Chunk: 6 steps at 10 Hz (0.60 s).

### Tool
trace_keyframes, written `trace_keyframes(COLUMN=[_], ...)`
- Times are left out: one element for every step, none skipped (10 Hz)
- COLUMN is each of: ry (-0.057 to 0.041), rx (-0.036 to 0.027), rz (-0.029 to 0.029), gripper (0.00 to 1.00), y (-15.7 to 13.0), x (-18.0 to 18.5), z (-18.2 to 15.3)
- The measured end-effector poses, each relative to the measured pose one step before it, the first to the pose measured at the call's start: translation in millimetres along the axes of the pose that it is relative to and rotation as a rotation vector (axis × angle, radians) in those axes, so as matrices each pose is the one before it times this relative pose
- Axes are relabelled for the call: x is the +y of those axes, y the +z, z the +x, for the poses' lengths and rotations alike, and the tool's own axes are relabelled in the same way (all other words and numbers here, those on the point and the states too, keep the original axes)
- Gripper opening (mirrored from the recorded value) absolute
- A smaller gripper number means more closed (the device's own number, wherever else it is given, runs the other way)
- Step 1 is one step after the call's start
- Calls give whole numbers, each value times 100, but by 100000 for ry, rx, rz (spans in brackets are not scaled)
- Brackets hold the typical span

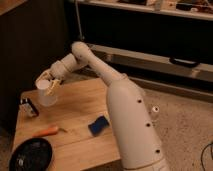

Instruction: Place the ceramic cup over the eraser

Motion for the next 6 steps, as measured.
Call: trace_keyframes(ry=[-451, -884, -1111, -1570, -848, -1639], rx=[-132, -624, -526, -1357, -1122, -3429], rz=[-535, 397, 3750, 7762, 5326, 9337], gripper=[14, 14, 14, 14, 14, 14], y=[328, 240, -48, -293, -332, -1163], x=[-553, -129, 170, 671, 878, 2022], z=[-118, 20, 183, 15, 85, -219])
